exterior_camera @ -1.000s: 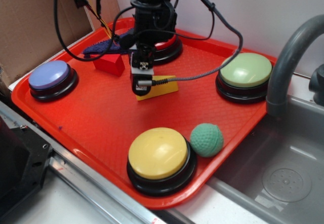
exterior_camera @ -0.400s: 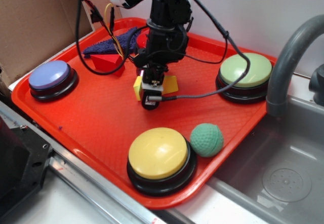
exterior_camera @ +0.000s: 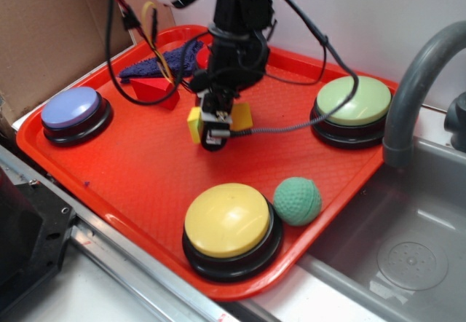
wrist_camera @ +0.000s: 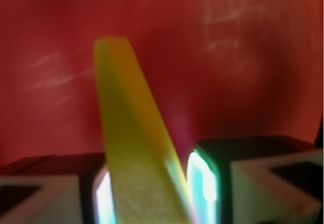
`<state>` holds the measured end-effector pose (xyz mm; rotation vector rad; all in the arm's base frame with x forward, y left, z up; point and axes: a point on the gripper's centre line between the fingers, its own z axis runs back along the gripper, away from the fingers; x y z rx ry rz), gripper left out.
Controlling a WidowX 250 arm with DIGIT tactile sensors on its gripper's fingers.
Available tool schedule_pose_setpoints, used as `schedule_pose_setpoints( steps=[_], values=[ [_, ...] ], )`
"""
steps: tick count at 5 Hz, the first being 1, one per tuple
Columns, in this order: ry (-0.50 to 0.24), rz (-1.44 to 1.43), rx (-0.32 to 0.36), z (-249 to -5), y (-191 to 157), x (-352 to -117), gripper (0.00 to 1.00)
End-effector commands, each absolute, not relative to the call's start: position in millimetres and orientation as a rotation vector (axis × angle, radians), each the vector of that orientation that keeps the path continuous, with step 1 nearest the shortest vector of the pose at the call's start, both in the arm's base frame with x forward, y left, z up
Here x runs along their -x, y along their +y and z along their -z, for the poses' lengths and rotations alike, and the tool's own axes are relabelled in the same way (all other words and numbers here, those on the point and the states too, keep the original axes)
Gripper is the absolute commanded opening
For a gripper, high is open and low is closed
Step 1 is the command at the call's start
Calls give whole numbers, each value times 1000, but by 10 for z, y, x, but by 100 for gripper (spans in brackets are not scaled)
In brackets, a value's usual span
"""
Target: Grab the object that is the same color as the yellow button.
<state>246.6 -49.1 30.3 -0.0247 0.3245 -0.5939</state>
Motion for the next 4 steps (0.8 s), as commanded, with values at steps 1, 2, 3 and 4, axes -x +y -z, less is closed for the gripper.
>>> schedule_pose_setpoints(
  steps=[1,2,3,4],
  values=[
    [63,187,177,-1405,-162,-2062,0],
    [4,175,98,-1895,-93,-1857,0],
    [-3,171,3,-2387,-106,-1799,0],
    [-1,181,-84,-2612,-141,-1765,0]
  ],
)
